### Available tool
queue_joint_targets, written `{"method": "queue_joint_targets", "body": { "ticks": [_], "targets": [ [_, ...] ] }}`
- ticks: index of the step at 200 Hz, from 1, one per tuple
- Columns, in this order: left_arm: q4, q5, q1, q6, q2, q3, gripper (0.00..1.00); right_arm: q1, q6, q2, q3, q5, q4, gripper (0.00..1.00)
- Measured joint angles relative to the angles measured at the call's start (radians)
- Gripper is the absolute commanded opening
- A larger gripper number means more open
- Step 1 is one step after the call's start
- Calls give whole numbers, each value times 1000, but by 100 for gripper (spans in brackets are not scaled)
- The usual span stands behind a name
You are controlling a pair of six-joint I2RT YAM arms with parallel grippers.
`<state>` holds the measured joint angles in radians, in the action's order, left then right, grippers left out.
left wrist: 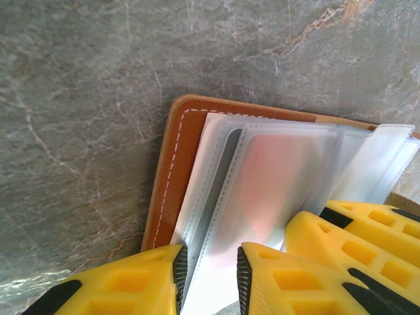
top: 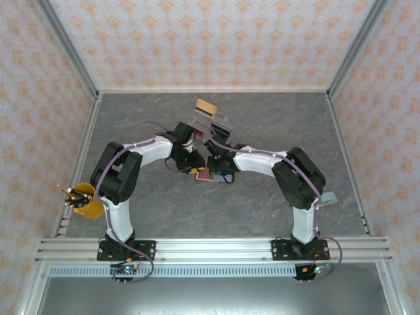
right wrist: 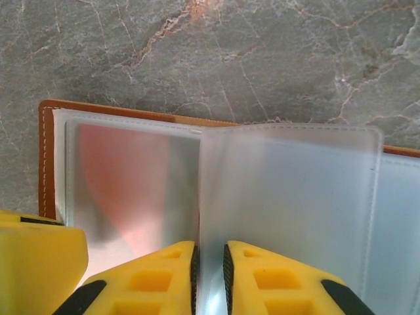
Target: Take the credit cards out of the card holder
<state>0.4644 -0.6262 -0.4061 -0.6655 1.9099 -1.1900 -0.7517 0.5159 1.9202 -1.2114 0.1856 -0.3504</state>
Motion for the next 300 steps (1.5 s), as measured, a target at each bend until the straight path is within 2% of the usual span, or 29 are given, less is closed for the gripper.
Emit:
{"method": "queue_joint_targets", "body": {
  "ticks": [116,230,300],
  "targets": [
    [15,-29,3,19,10,-16,24,10,5,0,4,24,11,17],
    [13,-58,2,37,10,-19,23,16,12,-1,8,40,19,13],
    [-57,-158,0,65,8,-11,22,35,34,-45,82,81,97,13]
  ]
}}
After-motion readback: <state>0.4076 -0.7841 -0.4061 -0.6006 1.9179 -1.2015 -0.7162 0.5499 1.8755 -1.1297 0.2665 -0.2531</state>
